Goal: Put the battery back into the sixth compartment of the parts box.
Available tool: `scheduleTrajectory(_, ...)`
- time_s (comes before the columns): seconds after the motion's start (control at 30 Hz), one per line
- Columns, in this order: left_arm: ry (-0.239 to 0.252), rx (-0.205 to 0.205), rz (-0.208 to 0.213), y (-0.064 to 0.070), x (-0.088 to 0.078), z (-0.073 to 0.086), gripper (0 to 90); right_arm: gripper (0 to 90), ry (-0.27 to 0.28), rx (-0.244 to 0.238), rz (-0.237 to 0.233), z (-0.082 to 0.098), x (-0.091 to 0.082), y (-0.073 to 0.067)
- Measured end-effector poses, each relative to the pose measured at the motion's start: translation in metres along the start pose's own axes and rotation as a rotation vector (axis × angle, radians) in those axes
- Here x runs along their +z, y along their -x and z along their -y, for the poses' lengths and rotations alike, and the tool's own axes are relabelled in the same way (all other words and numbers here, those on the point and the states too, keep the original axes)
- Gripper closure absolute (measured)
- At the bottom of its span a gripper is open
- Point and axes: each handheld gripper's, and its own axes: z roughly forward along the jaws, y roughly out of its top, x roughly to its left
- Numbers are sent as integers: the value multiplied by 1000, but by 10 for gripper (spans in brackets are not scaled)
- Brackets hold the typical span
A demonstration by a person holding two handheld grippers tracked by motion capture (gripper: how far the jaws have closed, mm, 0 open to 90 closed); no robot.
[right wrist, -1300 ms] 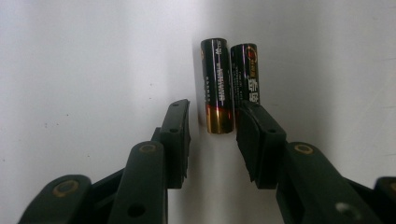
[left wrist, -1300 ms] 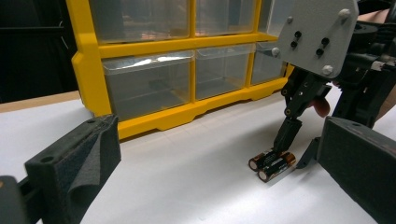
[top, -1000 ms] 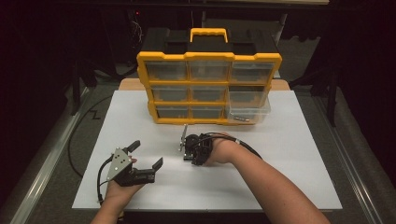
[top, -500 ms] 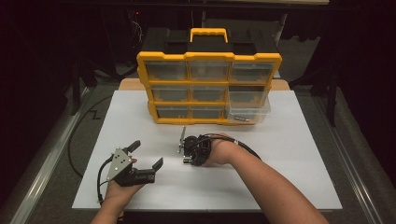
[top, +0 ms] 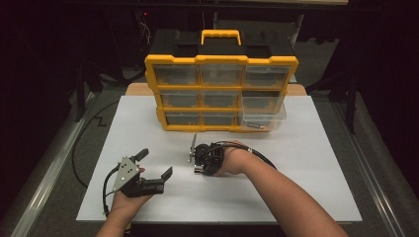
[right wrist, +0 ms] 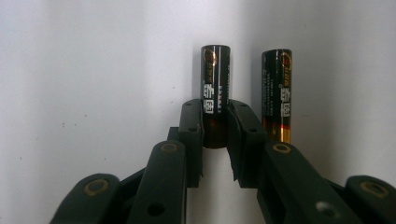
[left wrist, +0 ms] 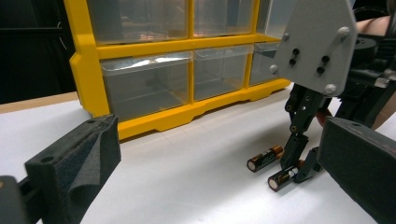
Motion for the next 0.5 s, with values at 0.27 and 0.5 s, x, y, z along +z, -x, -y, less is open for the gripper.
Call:
scheduleTrajectory(0.27,0,0,1,0,0,0,7,791,-3,19,0,7,-13,-2)
scheduleTrajectory(0.5,-3,0,1,0,0,0,7,791,-11,38,8,19,-26,-5)
